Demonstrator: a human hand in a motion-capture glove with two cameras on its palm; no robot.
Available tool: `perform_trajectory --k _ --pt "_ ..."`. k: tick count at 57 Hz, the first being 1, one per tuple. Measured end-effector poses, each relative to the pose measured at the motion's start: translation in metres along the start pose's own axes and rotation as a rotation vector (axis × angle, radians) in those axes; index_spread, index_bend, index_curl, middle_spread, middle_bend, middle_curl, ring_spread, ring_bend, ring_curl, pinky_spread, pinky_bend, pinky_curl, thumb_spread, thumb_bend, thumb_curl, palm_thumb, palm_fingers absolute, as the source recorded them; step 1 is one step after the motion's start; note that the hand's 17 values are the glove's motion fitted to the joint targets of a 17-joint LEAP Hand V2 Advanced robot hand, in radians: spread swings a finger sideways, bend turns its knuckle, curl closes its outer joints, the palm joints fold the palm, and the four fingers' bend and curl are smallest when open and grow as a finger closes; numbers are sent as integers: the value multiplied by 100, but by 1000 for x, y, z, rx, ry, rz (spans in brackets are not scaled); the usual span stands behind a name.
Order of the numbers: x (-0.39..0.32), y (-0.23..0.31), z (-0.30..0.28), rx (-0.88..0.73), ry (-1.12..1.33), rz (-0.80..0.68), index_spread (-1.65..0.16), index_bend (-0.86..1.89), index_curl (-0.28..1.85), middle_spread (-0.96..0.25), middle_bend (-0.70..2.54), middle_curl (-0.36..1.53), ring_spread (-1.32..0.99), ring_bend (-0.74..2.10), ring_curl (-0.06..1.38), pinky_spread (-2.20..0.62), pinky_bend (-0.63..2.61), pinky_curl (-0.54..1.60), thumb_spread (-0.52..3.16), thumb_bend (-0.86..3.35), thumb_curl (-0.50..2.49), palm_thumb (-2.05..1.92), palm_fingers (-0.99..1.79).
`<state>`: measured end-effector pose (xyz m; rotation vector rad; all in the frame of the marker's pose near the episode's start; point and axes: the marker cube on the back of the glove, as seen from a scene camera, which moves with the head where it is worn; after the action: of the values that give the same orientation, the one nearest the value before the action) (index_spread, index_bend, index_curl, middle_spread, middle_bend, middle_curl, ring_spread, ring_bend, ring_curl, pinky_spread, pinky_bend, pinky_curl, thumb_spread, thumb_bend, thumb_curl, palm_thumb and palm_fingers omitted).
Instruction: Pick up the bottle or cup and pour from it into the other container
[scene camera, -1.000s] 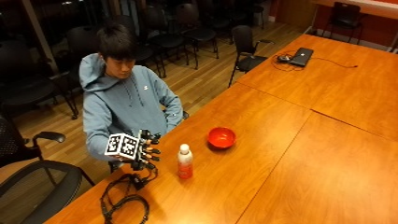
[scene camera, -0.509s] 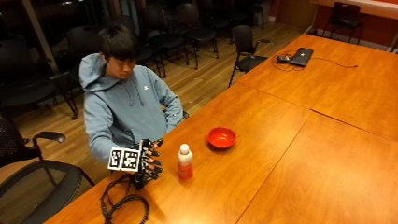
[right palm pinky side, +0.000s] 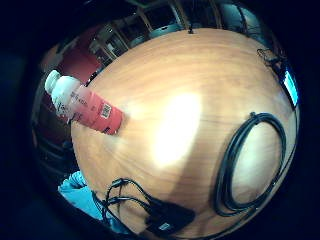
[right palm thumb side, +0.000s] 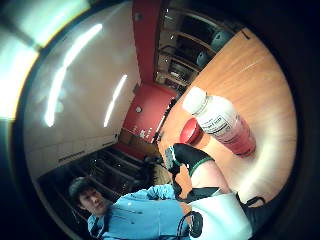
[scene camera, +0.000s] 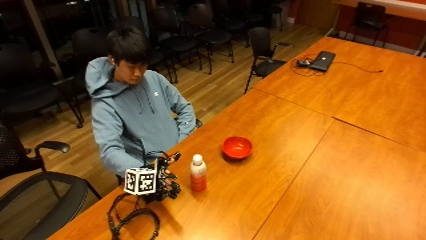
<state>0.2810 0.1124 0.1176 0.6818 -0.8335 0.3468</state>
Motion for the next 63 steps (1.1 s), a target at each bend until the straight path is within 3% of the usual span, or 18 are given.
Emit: perform_trajectory --k 31,50,59,63 --pt "-4 -15 59 -113 -124 26 -25 14 19 15 19 31 14 53 29 28 82 28 91 -3 38 56 -1" --pt "-14 -30 106 -199 -301 50 -36 12 16 15 18 30 16 58 30 28 87 29 90 -3 38 59 -2" --pt "-18 -38 119 -128 -391 51 -43 19 20 13 14 27 17 58 29 28 93 30 86 -1 39 68 11" --pt "-21 -41 124 -85 -413 52 -42 24 23 12 18 27 15 62 29 26 90 28 82 3 42 82 39"
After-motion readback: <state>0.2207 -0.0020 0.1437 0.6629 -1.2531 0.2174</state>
